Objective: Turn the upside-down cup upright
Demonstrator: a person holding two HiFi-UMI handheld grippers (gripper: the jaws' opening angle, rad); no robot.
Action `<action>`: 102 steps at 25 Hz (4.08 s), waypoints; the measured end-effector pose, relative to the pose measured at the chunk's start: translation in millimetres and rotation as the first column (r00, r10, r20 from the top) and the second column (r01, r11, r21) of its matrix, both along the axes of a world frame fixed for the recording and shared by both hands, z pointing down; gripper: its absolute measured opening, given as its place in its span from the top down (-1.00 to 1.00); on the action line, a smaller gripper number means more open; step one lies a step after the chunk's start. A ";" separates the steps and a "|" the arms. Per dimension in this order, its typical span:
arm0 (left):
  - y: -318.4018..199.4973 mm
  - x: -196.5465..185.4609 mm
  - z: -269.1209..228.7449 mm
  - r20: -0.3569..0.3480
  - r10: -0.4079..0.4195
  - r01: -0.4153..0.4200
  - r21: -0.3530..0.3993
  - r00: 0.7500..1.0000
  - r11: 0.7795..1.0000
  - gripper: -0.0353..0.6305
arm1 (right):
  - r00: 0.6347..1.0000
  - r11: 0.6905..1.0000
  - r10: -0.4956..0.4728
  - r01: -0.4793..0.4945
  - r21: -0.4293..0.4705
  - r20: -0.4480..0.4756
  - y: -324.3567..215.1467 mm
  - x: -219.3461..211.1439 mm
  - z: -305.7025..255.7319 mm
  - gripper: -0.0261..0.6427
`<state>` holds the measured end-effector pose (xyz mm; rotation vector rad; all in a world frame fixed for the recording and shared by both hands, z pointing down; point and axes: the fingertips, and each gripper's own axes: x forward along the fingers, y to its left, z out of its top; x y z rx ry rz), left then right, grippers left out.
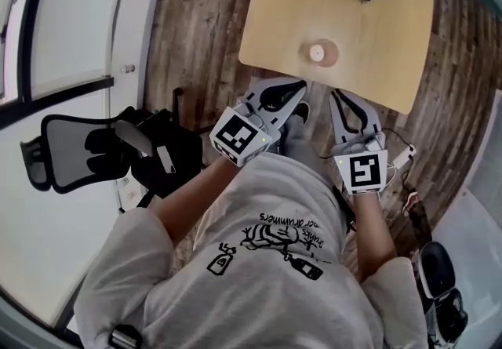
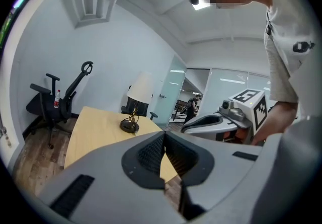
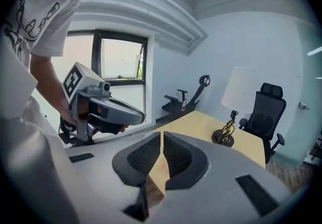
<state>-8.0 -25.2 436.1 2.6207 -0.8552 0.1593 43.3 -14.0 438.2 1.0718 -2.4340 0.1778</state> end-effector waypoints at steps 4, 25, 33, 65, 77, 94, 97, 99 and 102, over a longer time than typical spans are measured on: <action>-6.8 -2.5 25.3 0.009 -0.009 0.009 -0.025 1.000 1.000 0.87 | 0.995 0.997 -0.060 0.056 -0.052 -0.079 -5.9 -8.1 30.4 0.84; -25.7 1.4 112.0 0.034 0.023 -0.020 -0.091 0.999 0.996 0.87 | 0.838 0.957 -0.272 0.186 -0.222 -0.473 -37.6 -16.5 129.3 0.73; -30.9 1.3 125.8 0.034 0.024 -0.020 -0.113 0.999 0.993 0.87 | 0.747 0.938 -0.340 0.226 -0.263 -0.571 -43.6 -18.8 143.6 0.70; -27.9 -6.3 88.6 0.033 0.015 -0.012 -0.089 0.999 0.996 0.87 | 0.816 0.945 -0.322 0.245 -0.218 -0.480 -44.3 -19.6 105.5 0.81; -18.0 -11.2 34.0 0.006 0.025 -0.025 -0.053 1.000 0.998 0.87 | 0.975 0.957 -0.223 0.215 -0.196 -0.019 -25.0 -12.6 37.2 0.82; -12.6 -2.6 -28.8 -0.058 0.119 -0.118 0.026 0.991 0.993 0.72 | 0.823 0.945 -0.144 0.279 -0.169 0.550 -1.3 11.3 -25.1 0.82; -10.3 1.7 -44.5 -0.107 0.158 -0.154 0.044 0.982 0.987 0.49 | 0.770 0.939 -0.140 0.304 -0.164 0.622 0.7 14.5 -32.9 0.82; -9.1 3.9 -52.6 -0.128 0.189 -0.184 0.048 0.974 0.982 0.35 | 0.728 0.932 -0.142 0.326 -0.156 0.670 2.2 15.7 -39.1 0.82; -7.9 4.6 -60.7 -0.143 0.242 -0.235 0.063 0.960 0.970 0.12 | 0.652 0.920 -0.147 0.367 -0.140 0.744 5.0 16.0 -48.9 0.82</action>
